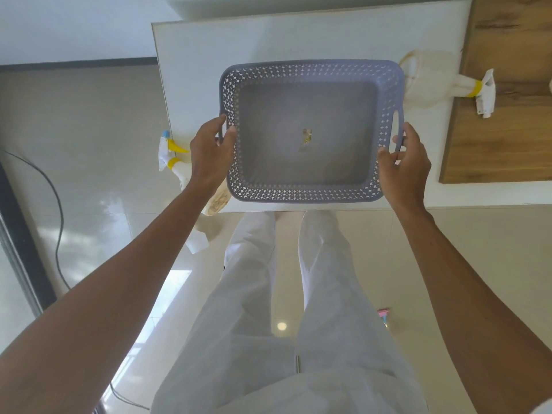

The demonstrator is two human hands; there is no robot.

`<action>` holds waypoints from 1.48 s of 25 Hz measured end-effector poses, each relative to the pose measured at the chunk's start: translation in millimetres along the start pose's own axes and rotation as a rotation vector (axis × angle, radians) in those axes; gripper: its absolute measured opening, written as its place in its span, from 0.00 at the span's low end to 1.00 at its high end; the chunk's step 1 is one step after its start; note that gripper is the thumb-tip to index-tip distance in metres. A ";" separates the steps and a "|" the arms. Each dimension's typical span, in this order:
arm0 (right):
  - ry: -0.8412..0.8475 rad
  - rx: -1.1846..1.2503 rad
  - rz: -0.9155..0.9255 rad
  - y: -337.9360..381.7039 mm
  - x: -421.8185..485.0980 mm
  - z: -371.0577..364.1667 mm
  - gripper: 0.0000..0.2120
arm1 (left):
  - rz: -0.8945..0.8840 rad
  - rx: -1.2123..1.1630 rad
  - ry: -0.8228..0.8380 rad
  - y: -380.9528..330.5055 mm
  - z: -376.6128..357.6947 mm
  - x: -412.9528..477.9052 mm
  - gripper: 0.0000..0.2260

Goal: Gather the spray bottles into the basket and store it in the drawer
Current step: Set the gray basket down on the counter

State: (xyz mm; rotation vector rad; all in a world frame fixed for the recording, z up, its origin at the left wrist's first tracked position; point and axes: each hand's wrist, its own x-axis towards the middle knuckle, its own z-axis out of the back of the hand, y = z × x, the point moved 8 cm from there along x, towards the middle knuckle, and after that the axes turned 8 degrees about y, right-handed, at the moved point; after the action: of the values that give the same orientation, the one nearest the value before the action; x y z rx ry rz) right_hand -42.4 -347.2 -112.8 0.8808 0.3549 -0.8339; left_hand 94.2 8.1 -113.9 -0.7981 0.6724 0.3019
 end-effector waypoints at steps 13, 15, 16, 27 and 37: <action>-0.030 -0.022 0.069 -4.6 9.7 2.2 0.26 | 0.001 -0.008 -0.079 -2.4 -0.6 0.6 0.16; -0.084 -0.030 0.092 -3.1 9.5 6.9 0.21 | -0.016 0.034 -0.098 -0.4 1.1 1.1 0.18; -0.127 -0.021 0.092 -3.6 10.6 11.0 0.18 | -0.018 0.036 -0.117 0.5 2.9 1.0 0.19; -0.143 0.233 -0.111 -19.4 20.9 15.9 0.10 | 0.116 -0.435 -0.048 37.1 22.8 5.2 0.11; -0.325 0.075 0.170 21.6 -40.5 14.1 0.14 | 0.796 -0.452 -0.097 155.3 40.8 -65.3 0.44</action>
State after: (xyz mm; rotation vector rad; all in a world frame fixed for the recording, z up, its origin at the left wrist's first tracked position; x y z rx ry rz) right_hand -52.6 -330.7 -68.9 0.8159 -0.0350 -0.8192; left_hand -13.1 142.2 -137.0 -0.9046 0.8222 1.2412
